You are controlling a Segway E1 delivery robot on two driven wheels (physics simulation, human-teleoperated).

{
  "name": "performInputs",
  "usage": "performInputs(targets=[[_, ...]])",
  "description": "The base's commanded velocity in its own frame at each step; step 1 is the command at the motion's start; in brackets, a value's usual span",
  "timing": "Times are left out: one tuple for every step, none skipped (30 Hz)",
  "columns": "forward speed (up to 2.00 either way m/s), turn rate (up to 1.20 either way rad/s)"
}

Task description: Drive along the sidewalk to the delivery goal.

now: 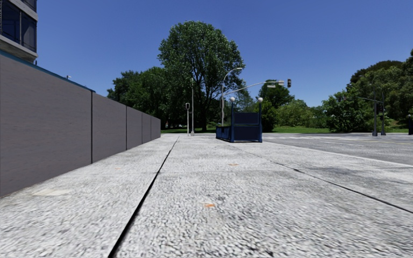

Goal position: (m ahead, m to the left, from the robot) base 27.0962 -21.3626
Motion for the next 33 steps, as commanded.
performInputs(targets=[[2.0, 0.0], [2.0, 0.0], [2.0, 0.0], [2.0, 0.0], [2.0, 0.0], [2.0, 0.0], [2.0, 0.0], [2.0, 0.0], [2.0, 0.0], [2.0, 0.0], [2.0, 0.0], [2.0, 0.0], [2.0, 0.0], [2.0, 0.0], [2.0, 0.0], [2.0, 0.0], [2.0, 0.0], [2.0, 0.0], [2.0, 0.02], [2.0, 0.1], [2.0, 0.1], [2.0, 0.13], [2.0, 0.14], [2.0, 0.14], [2.0, 0.14], [2.0, 0.14], [2.0, 0.14], [2.0, 0.14], [2.0, 0.14], [2.0, 0.14], [2.0, 0.14], [2.0, 0.14], [2.0, 0.15]])
